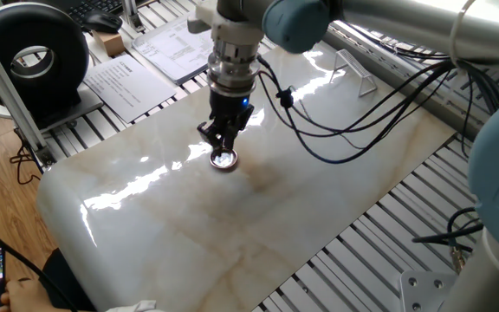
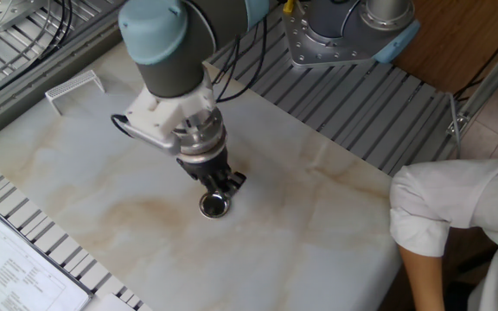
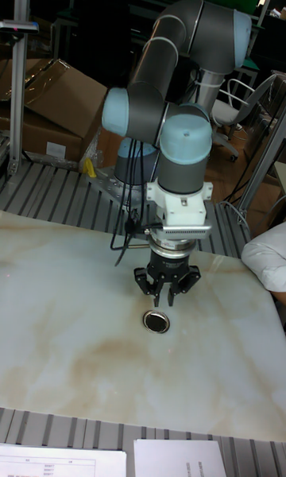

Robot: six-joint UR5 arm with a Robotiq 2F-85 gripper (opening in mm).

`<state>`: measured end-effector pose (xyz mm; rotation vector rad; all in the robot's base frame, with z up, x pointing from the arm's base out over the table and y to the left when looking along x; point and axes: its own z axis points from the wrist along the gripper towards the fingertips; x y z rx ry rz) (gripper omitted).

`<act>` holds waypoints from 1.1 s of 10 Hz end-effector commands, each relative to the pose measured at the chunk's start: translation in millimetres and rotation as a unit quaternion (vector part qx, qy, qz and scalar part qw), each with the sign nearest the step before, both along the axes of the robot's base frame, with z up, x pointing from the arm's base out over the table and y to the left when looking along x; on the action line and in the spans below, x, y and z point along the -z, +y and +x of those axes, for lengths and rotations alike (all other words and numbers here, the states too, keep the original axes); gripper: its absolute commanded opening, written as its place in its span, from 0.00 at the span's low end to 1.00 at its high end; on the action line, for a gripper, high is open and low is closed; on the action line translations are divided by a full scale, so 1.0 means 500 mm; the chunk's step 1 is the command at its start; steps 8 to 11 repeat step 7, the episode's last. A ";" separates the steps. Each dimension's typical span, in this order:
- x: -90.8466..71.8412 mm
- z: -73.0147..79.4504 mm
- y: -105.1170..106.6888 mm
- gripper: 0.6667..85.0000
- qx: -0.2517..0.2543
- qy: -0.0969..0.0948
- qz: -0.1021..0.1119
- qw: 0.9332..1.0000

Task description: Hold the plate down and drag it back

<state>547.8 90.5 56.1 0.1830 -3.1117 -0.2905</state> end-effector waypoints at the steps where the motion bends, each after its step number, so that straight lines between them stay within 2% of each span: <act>1: -0.055 -0.040 -0.076 0.28 -0.025 0.006 -0.007 1.000; 2: -0.067 -0.054 -0.106 0.24 -0.032 0.005 -0.007 0.999; 3: -0.077 -0.067 -0.134 0.02 -0.041 0.002 -0.011 0.999; 4: -0.086 -0.084 -0.156 0.01 -0.042 0.003 -0.016 0.999; 5: -0.093 -0.089 -0.158 0.01 -0.040 0.000 -0.014 0.999; 7: -0.100 -0.093 -0.137 0.01 -0.036 -0.001 0.000 0.999; 11: -0.100 -0.093 -0.137 0.01 -0.036 -0.001 0.000 0.999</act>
